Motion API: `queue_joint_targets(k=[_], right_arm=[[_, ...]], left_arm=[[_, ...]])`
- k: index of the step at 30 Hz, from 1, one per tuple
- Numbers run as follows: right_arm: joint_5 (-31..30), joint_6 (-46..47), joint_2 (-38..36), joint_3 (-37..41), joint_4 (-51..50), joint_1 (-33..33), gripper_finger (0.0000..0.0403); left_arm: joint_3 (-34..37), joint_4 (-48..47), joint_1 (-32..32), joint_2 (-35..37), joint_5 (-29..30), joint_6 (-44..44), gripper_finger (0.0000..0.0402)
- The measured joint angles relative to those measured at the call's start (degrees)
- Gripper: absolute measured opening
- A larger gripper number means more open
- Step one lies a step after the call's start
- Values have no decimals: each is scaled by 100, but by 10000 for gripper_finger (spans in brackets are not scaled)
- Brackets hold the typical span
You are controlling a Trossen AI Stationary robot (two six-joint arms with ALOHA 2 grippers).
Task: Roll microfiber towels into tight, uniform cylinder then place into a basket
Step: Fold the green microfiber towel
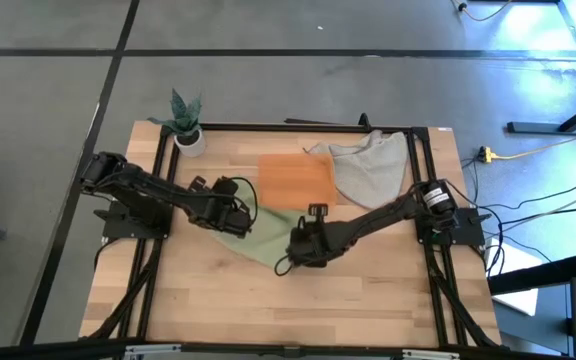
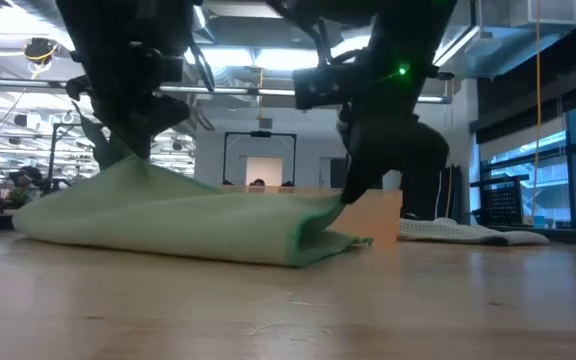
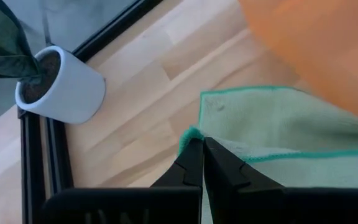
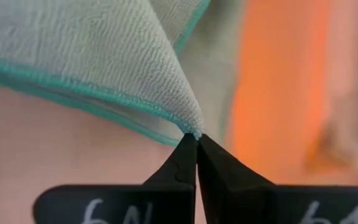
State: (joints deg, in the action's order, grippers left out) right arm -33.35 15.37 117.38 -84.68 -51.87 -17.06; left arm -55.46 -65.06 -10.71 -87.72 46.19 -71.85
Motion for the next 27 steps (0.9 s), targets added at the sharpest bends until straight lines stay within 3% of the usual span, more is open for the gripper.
queue_joint_targets(k=[15,27], right_arm=[[196,387,-7,341,-84,186,10],[257,88,-7,343,-44,192,100]], left_arm=[[0,173,331,-20,32,45,0],[0,169,331,-20,-67,45,0]])
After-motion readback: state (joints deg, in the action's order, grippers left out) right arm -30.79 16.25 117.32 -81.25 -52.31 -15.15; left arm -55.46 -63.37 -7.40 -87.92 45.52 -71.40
